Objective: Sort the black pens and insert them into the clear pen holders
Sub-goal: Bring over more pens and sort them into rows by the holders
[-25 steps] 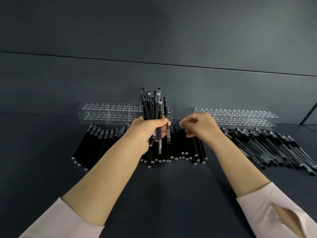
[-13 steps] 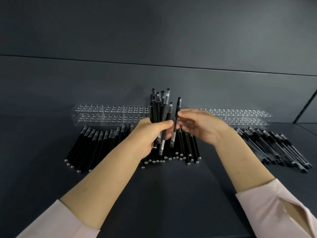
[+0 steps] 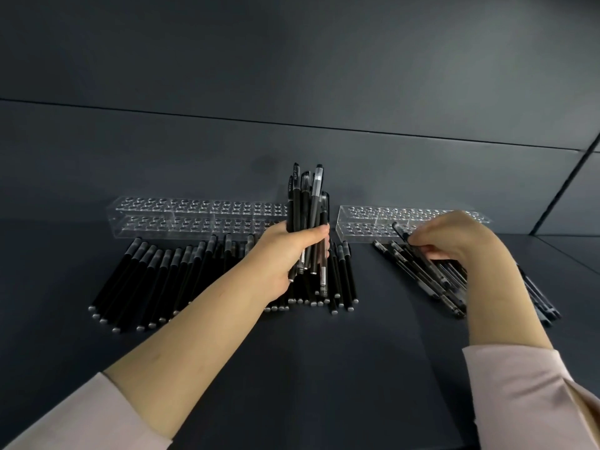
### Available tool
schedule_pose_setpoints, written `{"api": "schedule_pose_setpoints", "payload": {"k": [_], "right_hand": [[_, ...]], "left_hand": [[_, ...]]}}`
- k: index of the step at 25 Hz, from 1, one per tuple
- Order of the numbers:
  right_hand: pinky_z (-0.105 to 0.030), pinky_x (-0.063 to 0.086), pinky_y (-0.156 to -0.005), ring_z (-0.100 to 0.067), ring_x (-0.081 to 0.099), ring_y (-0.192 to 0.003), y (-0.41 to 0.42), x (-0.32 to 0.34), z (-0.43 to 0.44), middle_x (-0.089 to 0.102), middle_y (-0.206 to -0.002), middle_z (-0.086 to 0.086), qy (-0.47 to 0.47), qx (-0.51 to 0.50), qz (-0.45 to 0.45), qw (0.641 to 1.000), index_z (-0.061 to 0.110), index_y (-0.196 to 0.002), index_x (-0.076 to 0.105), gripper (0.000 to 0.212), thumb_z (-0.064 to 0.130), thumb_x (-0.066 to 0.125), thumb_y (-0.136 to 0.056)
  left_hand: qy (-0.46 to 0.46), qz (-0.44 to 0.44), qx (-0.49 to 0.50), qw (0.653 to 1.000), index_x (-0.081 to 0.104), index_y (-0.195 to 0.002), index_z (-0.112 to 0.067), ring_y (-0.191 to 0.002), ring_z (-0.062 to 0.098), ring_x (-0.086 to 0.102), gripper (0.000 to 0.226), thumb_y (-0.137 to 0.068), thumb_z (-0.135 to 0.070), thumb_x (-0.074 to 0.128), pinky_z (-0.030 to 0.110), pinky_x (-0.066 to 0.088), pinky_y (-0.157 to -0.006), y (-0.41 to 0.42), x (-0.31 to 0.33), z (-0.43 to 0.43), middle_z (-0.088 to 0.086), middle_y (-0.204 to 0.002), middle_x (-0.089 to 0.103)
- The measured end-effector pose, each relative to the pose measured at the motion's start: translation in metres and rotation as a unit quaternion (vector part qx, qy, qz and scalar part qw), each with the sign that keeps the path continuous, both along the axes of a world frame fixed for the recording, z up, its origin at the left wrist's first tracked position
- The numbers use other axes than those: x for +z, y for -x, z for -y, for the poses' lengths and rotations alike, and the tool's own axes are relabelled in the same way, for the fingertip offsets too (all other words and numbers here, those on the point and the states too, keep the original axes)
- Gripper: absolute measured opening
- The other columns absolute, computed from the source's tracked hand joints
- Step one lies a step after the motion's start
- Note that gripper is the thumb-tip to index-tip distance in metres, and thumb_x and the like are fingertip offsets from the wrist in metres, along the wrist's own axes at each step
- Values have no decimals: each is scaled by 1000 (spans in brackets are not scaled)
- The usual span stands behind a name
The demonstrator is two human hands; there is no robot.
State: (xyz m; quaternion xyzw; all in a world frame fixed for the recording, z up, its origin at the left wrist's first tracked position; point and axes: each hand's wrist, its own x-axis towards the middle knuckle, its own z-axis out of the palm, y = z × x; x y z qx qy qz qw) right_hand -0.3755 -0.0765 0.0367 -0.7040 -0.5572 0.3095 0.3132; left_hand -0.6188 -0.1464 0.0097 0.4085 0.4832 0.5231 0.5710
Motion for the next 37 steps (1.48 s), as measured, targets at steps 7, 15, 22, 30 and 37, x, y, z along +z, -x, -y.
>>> {"api": "schedule_pose_setpoints", "payload": {"k": [7, 15, 22, 30, 37], "right_hand": [[-38, 59, -73, -25, 64, -67, -15, -7, -4, 67, -77, -16, 40, -35, 92, 994, -2, -83, 67, 5, 0, 71, -81], [-22, 56, -61, -14, 58, -65, 28, -1, 5, 67, -79, -9, -96, 66, -19, 993, 6, -89, 73, 9, 13, 69, -86], [-19, 47, -57, -7, 56, -64, 101, -9, 12, 69, -83, 1, -21, 172, -241, 955, 15, -91, 73, 13, 27, 70, -87], [-16, 48, -50, -9, 56, -59, 106, -7, 5, 62, -70, -2, -22, 129, -392, 911, 12, -90, 65, 7, 17, 61, -93], [-18, 52, -56, -9, 61, -59, 52, -3, 1, 66, -72, 0, -20, 110, -316, 942, 10, -93, 68, 8, 16, 68, -88]], "left_hand": [[9, -45, -1, 999, 72, -99, -6, -79, 11, 73, 16, -90, -18, 67, 25, 56, -71, 6, -1, 3, 4, -90, 77], [28, 3, 9, 1000, 69, -110, -3, -70, 6, 73, 22, -92, -16, 65, 16, 53, -51, 9, 4, 7, 3, -91, 77], [37, 19, -11, 999, 70, -107, 0, -82, 14, 74, 21, -91, -12, 65, 21, 57, -63, 19, 7, 8, 9, -94, 77], [63, 96, 23, 993, 66, -109, 5, -83, 20, 75, 23, -90, -7, 67, 27, 61, -66, 28, 11, 8, 16, -97, 75], [74, 110, -11, 991, 64, -108, 1, -77, 23, 75, 18, -94, -8, 61, 34, 62, -63, -6, 16, 12, 12, -94, 76]]}}
